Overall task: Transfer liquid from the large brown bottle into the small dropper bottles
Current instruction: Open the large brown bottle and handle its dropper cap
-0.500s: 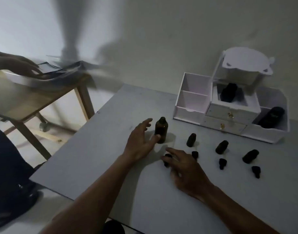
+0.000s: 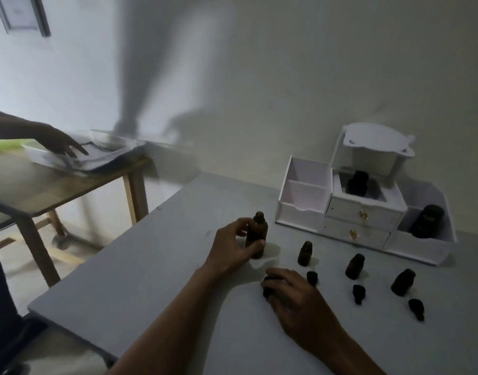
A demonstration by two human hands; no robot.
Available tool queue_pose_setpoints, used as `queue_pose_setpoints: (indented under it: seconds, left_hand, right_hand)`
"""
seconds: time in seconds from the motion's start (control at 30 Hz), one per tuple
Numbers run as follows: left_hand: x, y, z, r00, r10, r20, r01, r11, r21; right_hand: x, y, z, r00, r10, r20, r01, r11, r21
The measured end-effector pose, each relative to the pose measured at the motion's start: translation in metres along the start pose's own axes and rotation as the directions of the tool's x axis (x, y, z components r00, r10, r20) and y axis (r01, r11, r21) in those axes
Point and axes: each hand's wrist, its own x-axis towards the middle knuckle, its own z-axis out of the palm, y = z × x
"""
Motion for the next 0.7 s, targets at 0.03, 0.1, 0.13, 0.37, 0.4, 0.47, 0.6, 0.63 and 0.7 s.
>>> queue_pose_setpoints:
  seconds: [0.03,0.1,0.13,0.37,0.4,0.47,0.6,0.63,0.7]
  left_hand:
    - [0.003,0.0,0.003,1.0,-0.007,0.001,0.007,0.999,-0.041]
    - [0.011,-0.001,0.008,1.0,-0.014,0.0,0.014,0.997,-0.075]
    - [0.014,-0.002,0.01,1.0,-0.012,0.003,0.012,0.997,-0.077]
    - [0.022,-0.007,0.011,1.0,0.014,0.017,-0.012,0.996,-0.089]
    - [0.023,-0.008,0.011,1.0,0.014,0.025,-0.012,0.996,-0.089]
    - [0.025,-0.009,0.011,0.999,0.018,0.041,-0.015,0.996,-0.09]
    - [0.026,-0.013,0.01,0.999,0.02,0.049,-0.014,0.993,-0.121]
    - [0.026,-0.013,0.01,0.999,0.024,0.048,-0.018,0.992,-0.127]
    - [0.027,-0.013,0.01,0.998,0.029,0.048,-0.023,0.992,-0.125]
  right_hand:
    - [0.0,0.001,0.001,1.0,-0.008,-0.01,0.008,1.0,0.018]
    - [0.002,0.003,0.003,0.999,-0.022,-0.049,0.024,0.999,0.04]
    - [0.003,0.004,0.003,0.997,-0.022,-0.073,0.025,0.999,0.045]
    - [0.022,-0.007,-0.029,0.894,0.215,-0.393,-0.116,0.959,0.26]
    - [0.031,-0.008,-0.036,0.85,0.287,-0.443,-0.131,0.928,0.35]
    - [0.055,-0.006,-0.051,0.782,0.39,-0.486,-0.12,0.859,0.497]
    - [0.107,-0.007,-0.079,0.715,0.429,-0.553,0.011,0.783,0.621]
    - [0.117,-0.008,-0.083,0.703,0.44,-0.558,0.047,0.755,0.654]
    - [0.132,-0.01,-0.085,0.702,0.459,-0.544,0.077,0.71,0.7]
